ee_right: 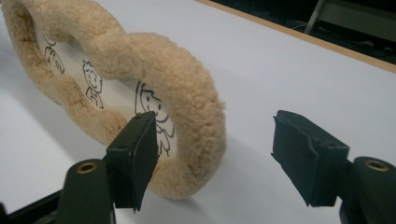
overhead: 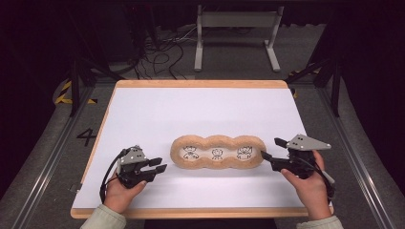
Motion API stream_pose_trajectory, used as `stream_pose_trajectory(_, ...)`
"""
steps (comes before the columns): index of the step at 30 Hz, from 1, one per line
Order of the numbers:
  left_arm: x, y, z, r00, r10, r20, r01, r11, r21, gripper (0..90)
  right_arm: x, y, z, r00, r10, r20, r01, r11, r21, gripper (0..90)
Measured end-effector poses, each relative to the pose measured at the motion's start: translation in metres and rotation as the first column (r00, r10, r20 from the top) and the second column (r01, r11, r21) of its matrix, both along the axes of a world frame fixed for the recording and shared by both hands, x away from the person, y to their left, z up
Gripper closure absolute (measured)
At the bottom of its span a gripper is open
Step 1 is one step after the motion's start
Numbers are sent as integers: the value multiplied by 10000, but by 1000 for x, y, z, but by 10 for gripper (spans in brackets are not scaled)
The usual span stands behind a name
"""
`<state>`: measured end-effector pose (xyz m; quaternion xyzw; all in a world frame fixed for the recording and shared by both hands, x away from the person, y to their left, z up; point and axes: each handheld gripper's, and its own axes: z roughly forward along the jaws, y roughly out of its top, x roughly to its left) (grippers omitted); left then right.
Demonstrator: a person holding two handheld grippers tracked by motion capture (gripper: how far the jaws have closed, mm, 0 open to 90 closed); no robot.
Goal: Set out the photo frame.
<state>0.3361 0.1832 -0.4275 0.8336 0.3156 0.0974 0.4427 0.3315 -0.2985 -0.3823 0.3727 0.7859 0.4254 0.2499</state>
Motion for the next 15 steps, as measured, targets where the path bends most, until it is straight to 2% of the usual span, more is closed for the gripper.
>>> stream_pose_trajectory(6, 1, 12, -1, 9988, 482, 121, -480, 9987, -170, 583, -4, -19, 6, 10000, -75, -20, 76, 9998, 159, 313)
stream_pose_trajectory(9, 3, 16, -1, 9979, 621, 204, -617, 9980, -154, 567, -7, -27, 4, 9996, -217, -172, 221, 9995, 217, 305)
stream_pose_trajectory(12, 7, 21, -4, 9954, 901, 333, -903, 9959, 56, 566, -8, -36, 0, 9989, -335, -340, 343, 9991, 235, 295)
stream_pose_trajectory(15, 11, 27, -6, 9939, 1039, 360, -1040, 9946, 34, 564, -9, -43, -4, 9976, -505, -479, 517, 9984, 223, 286)
